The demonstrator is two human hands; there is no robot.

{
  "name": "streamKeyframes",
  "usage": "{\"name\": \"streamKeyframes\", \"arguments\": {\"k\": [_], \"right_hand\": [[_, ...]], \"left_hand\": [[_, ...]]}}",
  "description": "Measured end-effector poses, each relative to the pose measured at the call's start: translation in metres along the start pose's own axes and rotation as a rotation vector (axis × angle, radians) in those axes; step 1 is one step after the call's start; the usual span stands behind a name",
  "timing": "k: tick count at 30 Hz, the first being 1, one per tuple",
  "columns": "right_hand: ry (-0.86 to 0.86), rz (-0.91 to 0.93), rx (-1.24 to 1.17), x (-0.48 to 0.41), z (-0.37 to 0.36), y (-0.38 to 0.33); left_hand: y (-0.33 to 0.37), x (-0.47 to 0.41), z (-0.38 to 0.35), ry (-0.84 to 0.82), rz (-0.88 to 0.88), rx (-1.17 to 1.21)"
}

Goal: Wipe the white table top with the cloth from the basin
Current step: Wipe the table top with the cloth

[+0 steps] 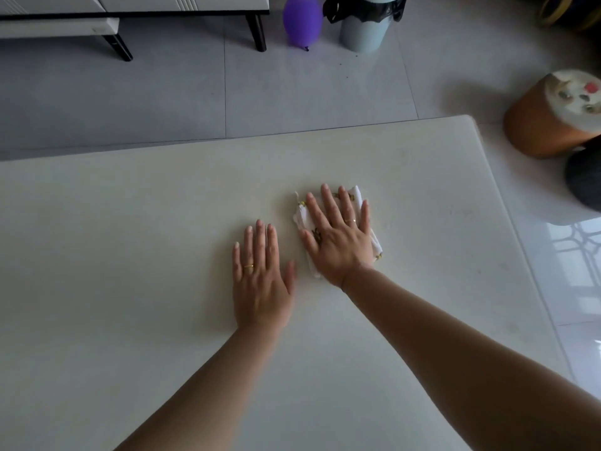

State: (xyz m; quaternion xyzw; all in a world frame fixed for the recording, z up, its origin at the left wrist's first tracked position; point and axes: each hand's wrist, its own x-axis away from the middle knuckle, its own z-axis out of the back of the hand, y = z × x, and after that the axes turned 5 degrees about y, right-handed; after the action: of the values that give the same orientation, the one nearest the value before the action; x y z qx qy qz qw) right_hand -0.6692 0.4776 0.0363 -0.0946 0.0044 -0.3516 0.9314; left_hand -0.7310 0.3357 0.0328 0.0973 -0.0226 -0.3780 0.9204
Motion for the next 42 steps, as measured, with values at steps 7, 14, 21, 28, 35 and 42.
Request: {"name": "streamKeyframes", "arguments": {"k": [7, 14, 21, 28, 35, 42], "right_hand": [[0.025, -0.026, -0.018, -0.074, 0.0, 0.003], [0.031, -0.18, -0.013, -0.126, 0.016, 0.064], [0.072, -0.403, -0.003, -0.134, 0.012, 0.04], [-0.015, 0.068, 0.018, -0.074, 0.005, 0.005], [-0.006, -0.264, 0.037, -0.016, 0.022, 0.109], [0.008, -0.253, -0.012, 0.027, 0.002, 0.018]], "left_hand": [[-0.003, 0.0, -0.002, -0.006, -0.012, 0.009], [-0.003, -0.001, 0.0, -0.025, -0.01, 0.014], [-0.001, -0.002, 0.0, -0.036, -0.005, 0.012], [-0.001, -0.001, 0.0, -0.027, -0.003, -0.004], [-0.001, -0.001, -0.001, -0.027, -0.005, -0.042], [0.001, 0.0, -0.001, -0.013, -0.002, -0.03]]}}
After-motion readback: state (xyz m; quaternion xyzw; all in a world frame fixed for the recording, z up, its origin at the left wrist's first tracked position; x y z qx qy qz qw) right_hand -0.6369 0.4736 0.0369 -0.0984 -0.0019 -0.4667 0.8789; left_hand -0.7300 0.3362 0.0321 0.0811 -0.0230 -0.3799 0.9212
